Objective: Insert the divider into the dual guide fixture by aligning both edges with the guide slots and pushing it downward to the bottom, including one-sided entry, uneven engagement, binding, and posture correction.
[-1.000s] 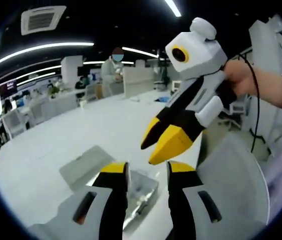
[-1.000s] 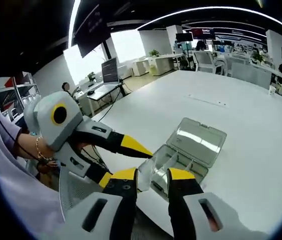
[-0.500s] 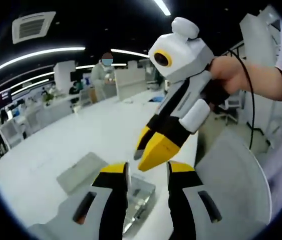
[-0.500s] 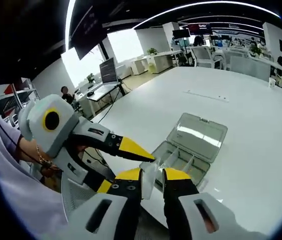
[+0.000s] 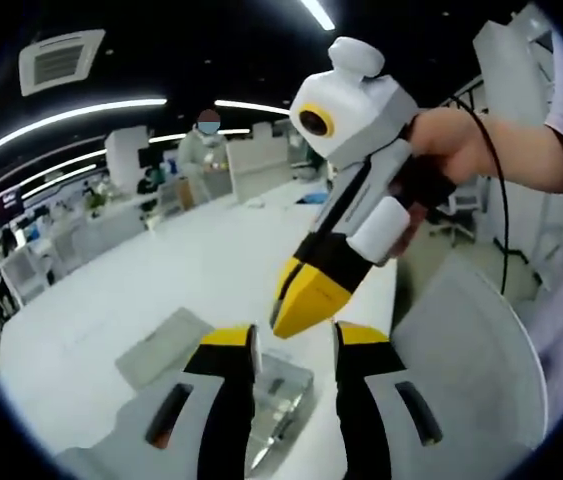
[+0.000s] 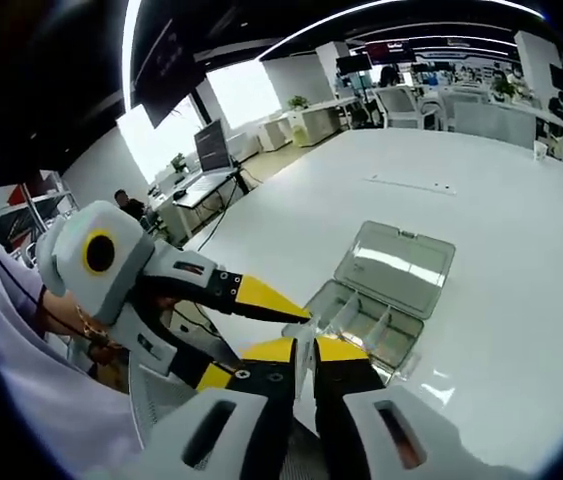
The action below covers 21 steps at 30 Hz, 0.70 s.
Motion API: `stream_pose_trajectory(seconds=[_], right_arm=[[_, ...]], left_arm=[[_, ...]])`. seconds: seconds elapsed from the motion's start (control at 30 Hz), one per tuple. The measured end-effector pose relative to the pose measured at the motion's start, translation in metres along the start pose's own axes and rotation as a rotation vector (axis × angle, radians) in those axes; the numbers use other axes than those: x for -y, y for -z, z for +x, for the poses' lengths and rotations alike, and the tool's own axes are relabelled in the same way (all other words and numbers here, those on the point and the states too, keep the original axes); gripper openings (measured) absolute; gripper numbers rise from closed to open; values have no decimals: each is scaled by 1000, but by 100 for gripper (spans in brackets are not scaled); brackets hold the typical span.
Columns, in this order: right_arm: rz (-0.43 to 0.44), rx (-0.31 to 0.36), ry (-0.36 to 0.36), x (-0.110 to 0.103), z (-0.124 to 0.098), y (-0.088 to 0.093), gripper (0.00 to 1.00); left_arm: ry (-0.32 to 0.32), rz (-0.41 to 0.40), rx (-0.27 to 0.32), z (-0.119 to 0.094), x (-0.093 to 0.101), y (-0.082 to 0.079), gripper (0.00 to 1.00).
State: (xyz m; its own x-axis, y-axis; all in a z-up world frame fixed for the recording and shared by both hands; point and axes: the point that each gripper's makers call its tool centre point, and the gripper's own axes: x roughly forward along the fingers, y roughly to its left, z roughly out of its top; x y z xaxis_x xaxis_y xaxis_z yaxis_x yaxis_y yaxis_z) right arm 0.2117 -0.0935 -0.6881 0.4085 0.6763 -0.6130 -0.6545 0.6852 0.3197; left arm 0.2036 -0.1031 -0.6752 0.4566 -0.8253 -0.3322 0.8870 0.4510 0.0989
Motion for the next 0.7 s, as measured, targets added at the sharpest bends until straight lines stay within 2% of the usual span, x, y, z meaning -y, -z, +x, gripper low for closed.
stream_pose_trajectory(seconds=[0.33,0.37,0.4,0.43,0.5,0.6,0.7], right_arm=[[55,-7,-17,-3,7,5,0],[30,-42,-4,-1,5,12,0],[28,-27,-51,-9,6,10,0],[82,-6,-34,-7,5,8,0],[75,0,-44,-7,5,6,0],[76,5,-41,-8,6,4,0],[77,6,-48,-9,7,3,0]], left_arm=[[15,-30,-6,-2,0,8,28],[-26,-4,-29,-5,-8,12,18],[-32,11,-25,-4,-10,12,14],[-11,-32,-23,-5,-9,13,14],[2,-90,-6,-6,-8,10,15],[4,-89,-16,-5,-7,12,22],[9,-71,-25,-5,-4,14,24]])
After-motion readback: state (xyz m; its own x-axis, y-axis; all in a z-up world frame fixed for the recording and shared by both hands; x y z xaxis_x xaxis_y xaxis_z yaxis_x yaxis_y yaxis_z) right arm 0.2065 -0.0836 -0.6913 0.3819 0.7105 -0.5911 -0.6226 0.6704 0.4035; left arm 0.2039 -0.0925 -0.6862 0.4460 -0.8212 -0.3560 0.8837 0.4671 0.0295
